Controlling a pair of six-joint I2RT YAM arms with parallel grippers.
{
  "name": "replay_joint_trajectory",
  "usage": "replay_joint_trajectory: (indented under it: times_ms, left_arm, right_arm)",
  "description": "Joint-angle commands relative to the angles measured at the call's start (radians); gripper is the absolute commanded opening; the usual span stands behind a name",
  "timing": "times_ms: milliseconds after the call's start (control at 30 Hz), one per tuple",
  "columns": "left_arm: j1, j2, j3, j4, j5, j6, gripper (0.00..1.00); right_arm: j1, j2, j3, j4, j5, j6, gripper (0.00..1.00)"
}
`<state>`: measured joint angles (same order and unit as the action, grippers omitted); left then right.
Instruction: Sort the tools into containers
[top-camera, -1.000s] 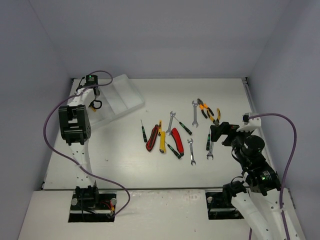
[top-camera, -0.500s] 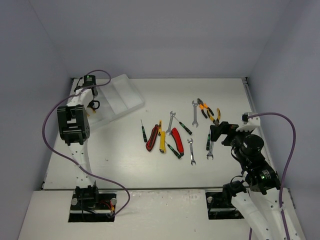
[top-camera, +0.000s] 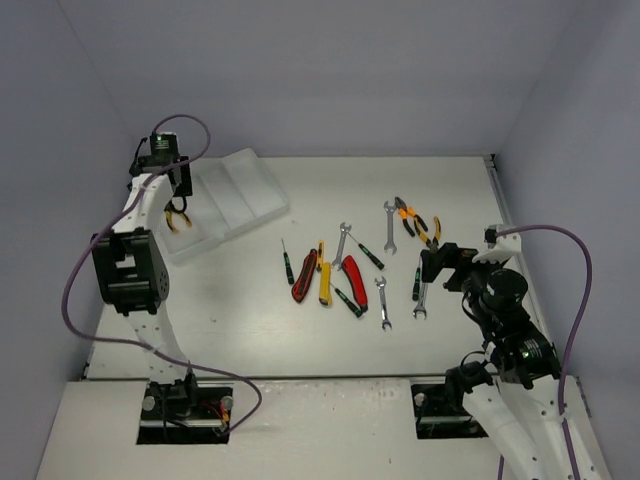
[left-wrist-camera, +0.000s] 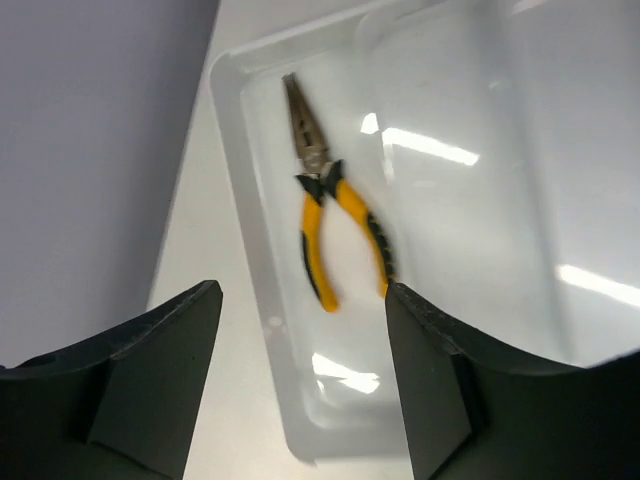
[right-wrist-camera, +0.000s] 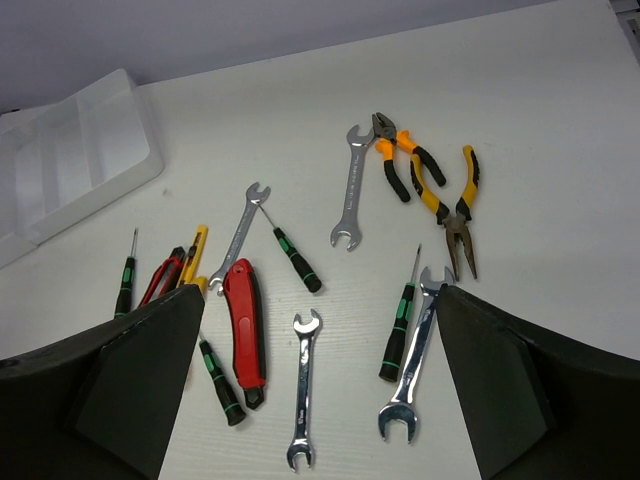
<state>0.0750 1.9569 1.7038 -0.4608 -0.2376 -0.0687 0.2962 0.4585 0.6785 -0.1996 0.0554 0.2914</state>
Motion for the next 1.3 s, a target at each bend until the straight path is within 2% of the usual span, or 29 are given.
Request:
replay_joint_trajectory:
  times_ms: [0, 233, 367, 433, 533, 633, 767, 867, 1000, 1200, 1267]
  left_arm:
    - [-0.147, -0.261, -0.041, -0.008, 0.141, -0.119, 0.63]
    - [-0.511, -0.440, -0.257, -0.022, 0.137, -0.211, 0.64]
    - [-0.639, -0.492, -0.339, -0.017, 0.154, -0.294, 0.64]
    - [-0.668, -0.506, -0.359, -0.023, 0.174, -0.296, 0.64]
    - [-0.678, -0.551, -0.390, -0.022, 0.202, -0.296, 0.65]
    - [-0.675, -0.613, -0.409, -0.049, 0.172, -0.246, 0.65]
    - [-0.658, -0.679, -0.399, -0.117, 0.132, -0.198, 0.66]
    - [-0.635, -0.718, -0.430, -0.122, 0.144, -0.174, 0.67]
    - [-0.612, -0.762, -0.489, -0.118, 0.139, -0.151, 0.67]
    - [-0.579, -0.820, -0.566, -0.080, 0.139, -0.129, 0.67]
    - [-0.559, -0.823, -0.578, -0.077, 0.143, -0.133, 0.67]
  right_arm:
    - [0.008, 0.020, 0.023, 0.055, 0.041, 0.006, 1.00]
    - [0.008, 0.021, 0.018, 0.054, 0.029, 0.005, 1.00]
    - [0.008, 0.056, 0.023, 0.050, 0.054, 0.005, 1.00]
    - [0.008, 0.093, 0.036, 0.044, 0.072, 0.011, 1.00]
    - [0.007, 0.176, 0.069, 0.036, 0.115, 0.039, 0.99]
    - [0.005, 0.317, 0.113, 0.038, 0.139, 0.067, 0.98]
    - [-0.008, 0.570, 0.201, 0.039, 0.188, 0.068, 0.97]
    - [-0.069, 0.726, 0.261, 0.062, 0.167, 0.048, 0.94]
    - [-0.160, 0.932, 0.326, 0.129, 0.098, 0.020, 0.87]
    - [-0.211, 1.113, 0.409, 0.175, 0.099, -0.018, 0.75]
    - [-0.228, 1.161, 0.423, 0.184, 0.097, -0.026, 0.65]
